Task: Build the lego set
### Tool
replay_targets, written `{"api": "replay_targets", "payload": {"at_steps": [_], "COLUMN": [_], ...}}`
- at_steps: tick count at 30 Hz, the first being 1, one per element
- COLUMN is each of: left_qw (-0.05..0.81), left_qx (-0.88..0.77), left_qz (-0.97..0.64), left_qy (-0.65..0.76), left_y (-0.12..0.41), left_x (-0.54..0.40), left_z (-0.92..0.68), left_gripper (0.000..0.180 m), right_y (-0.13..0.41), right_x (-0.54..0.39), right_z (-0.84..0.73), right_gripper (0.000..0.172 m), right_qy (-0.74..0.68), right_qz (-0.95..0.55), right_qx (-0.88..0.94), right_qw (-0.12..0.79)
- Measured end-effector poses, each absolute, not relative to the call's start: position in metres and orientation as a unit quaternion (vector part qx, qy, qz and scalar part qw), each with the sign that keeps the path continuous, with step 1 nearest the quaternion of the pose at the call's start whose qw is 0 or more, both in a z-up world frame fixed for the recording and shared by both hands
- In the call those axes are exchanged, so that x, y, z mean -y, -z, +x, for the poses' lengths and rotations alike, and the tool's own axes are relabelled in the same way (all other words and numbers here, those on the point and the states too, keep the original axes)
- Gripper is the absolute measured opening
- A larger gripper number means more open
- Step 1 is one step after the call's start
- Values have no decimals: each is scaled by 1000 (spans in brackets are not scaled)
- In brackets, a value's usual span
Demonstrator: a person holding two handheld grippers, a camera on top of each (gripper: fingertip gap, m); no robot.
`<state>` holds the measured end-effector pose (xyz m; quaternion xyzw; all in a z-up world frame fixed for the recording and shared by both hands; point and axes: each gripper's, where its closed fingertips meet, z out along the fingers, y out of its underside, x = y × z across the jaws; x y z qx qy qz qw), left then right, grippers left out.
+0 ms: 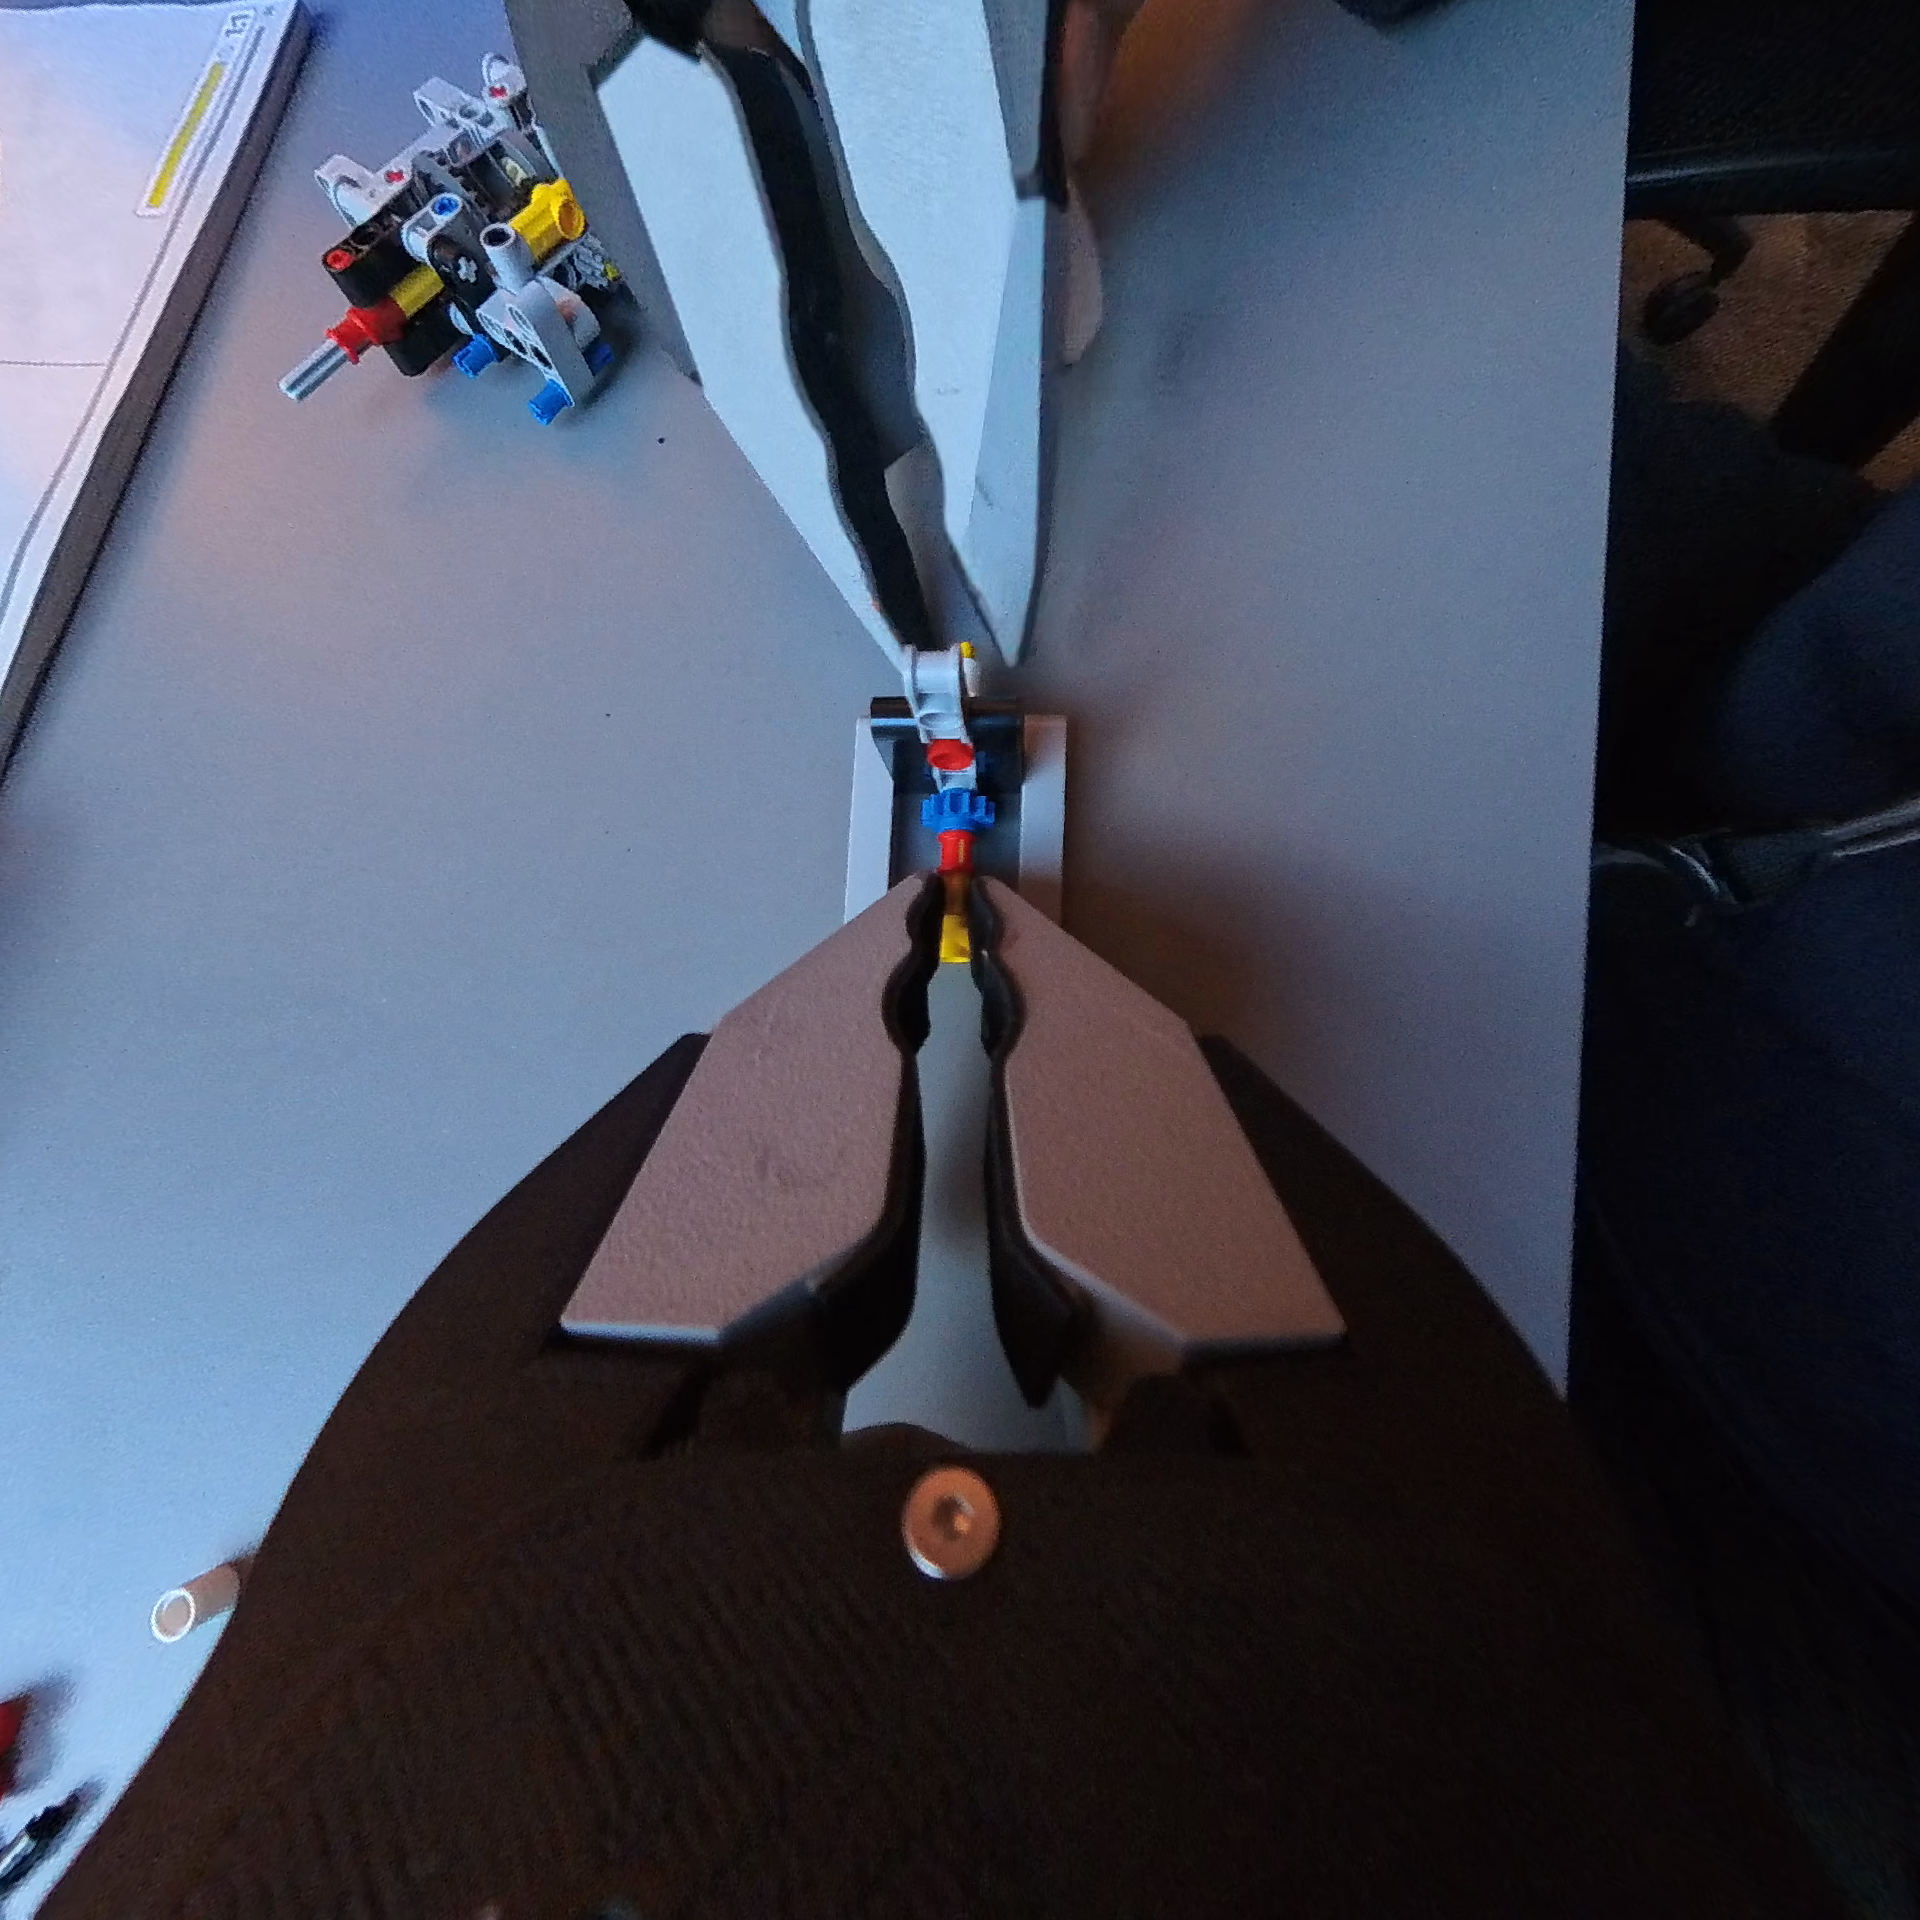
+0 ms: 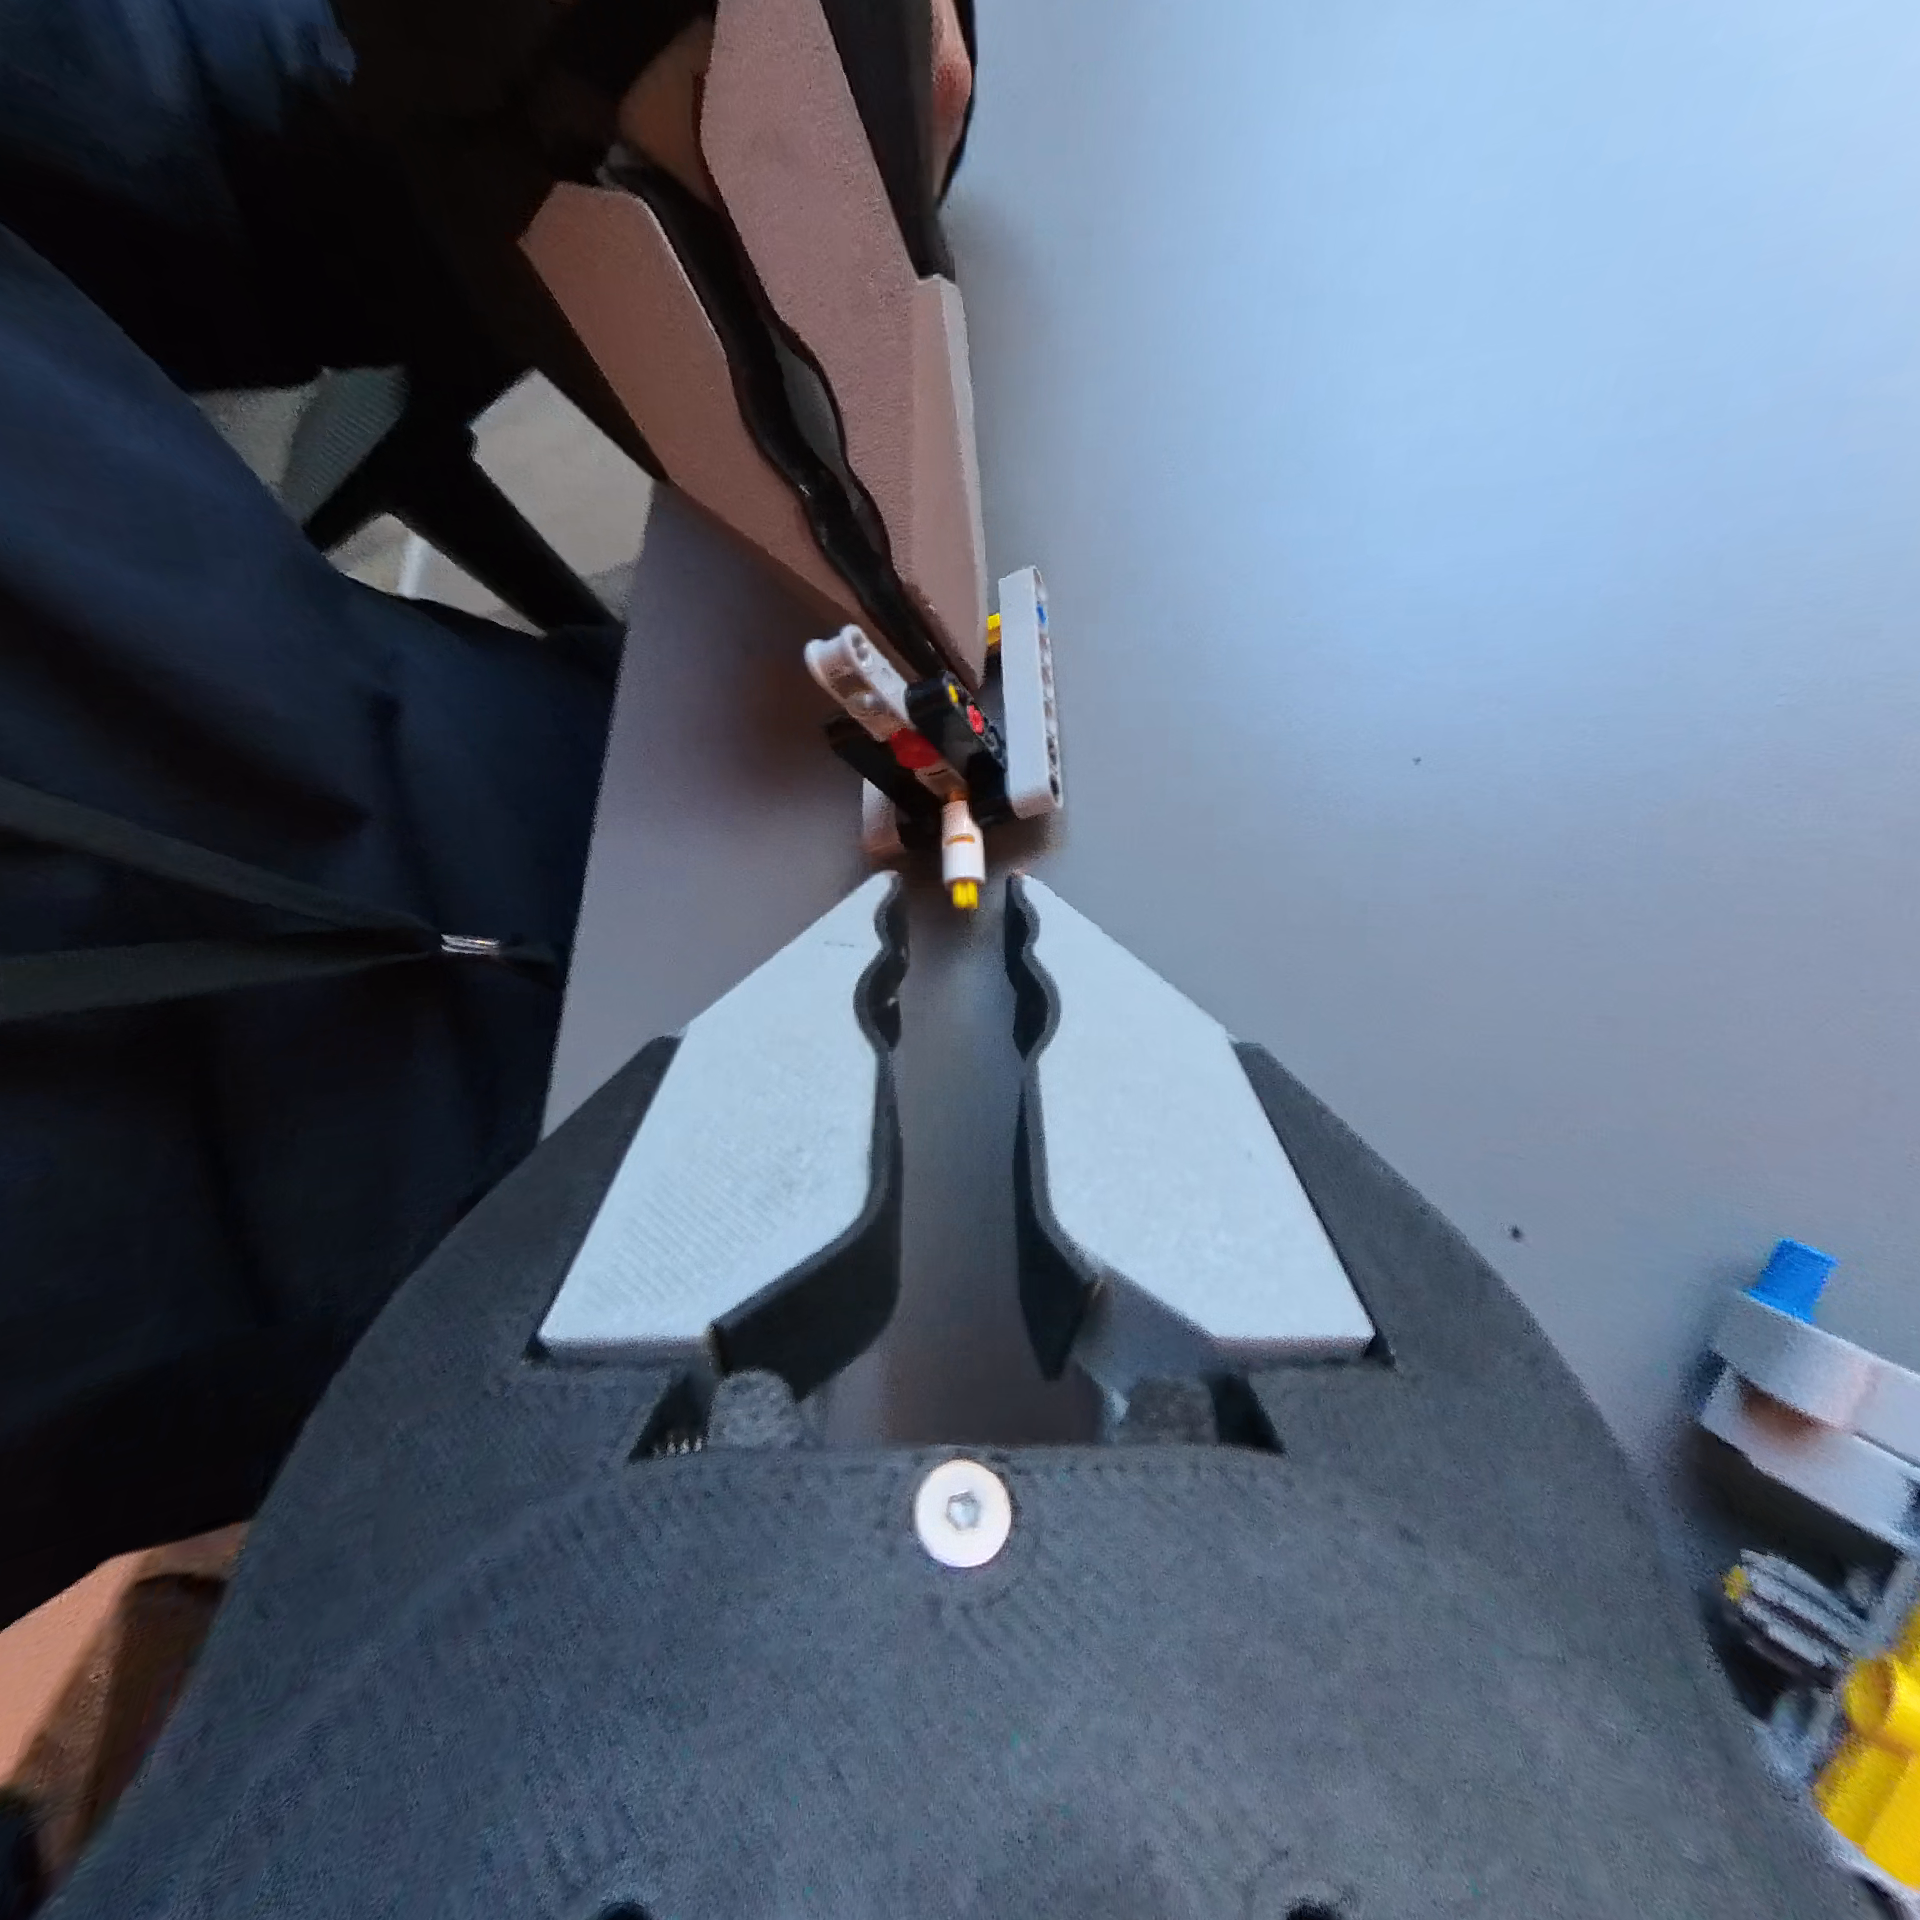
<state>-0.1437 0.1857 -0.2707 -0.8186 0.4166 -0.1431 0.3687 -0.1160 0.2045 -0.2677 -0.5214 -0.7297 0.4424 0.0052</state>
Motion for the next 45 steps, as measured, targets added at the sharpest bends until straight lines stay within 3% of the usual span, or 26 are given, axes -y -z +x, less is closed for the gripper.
{"api": "replay_targets", "payload": {"at_steps": [3, 14, 21, 24, 35, 45], "left_qw": [369, 368, 367, 367, 365, 365], "left_qx": [-416, -405, -407, -406, -404, -401], "left_qz": [-819, -823, -823, -823, -823, -825], "left_qy": [142, 152, 153, 153, 160, 159], "left_y": [271, 269, 271, 271, 271, 271], "left_x": [-186, -187, -186, -186, -186, -187], "left_z": [-144, -144, -144, -145, -141, -142], "left_gripper": [1, 1, 2, 2, 1, 1], "right_y": [271, 274, 271, 271, 272, 268], "right_x": [-205, -207, -206, -212, -205, -207], "right_z": [-118, -122, -120, -117, -117, -115], "right_gripper": [3, 2, 3, 14, 3, 13], "right_qy": [-413, -333, -365, -355, -349, -362], "right_qz": [-504, -455, -466, -466, -443, -447], "right_qx": [757, 813, 797, 800, 814, 808], "right_qw": [48, 146, 122, 126, 136, 131]}}
